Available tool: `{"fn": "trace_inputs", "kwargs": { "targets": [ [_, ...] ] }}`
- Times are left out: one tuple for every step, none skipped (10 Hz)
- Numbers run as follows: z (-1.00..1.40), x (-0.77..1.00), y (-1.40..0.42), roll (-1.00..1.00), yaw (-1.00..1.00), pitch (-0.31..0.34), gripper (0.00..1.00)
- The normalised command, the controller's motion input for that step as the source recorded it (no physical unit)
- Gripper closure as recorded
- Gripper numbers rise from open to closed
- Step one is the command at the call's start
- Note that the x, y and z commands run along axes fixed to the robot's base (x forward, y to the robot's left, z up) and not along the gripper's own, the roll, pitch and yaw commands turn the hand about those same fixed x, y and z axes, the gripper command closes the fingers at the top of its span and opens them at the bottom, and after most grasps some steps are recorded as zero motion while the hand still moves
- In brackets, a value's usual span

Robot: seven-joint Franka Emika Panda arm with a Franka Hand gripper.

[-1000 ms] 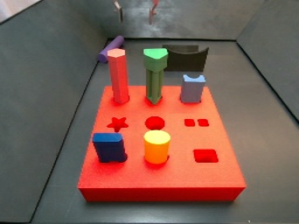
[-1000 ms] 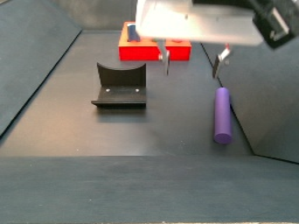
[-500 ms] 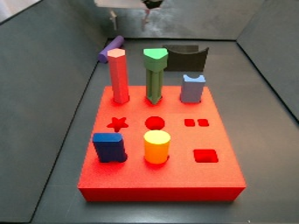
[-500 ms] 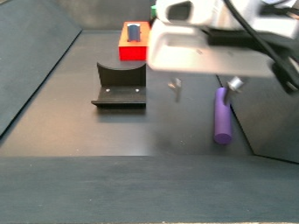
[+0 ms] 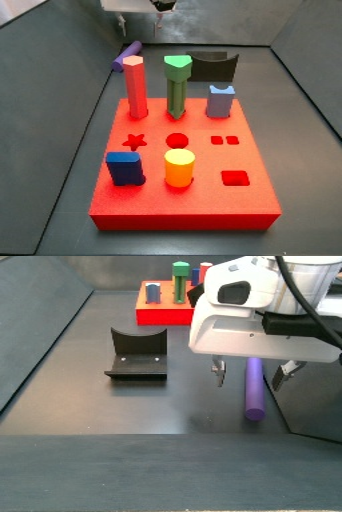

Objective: Pick up the round object. Move up. Place the round object on the fixture. Regrasp the round object. Move to above the board. Insert the round object.
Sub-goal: Pick up the round object.

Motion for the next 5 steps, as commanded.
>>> {"fn": "trace_inputs", "kwargs": {
  "targets": [
    [-0.75,0.0,0.0,-0.07,0.0,-0.236,0.0],
    [-0.72,0.04,-0.07,-0.1,0.0,-0.224,0.0],
    [-0.85,0.36,-0.02,-0.06,0.0,-0.207,0.0],
    [-1.0,0.49,-0.01,-0.02,0.0,-0.121,0.0],
    [-0.98,0.0,-0.01,0.0,-0.03,-0.147,0.0]
  ]
}}
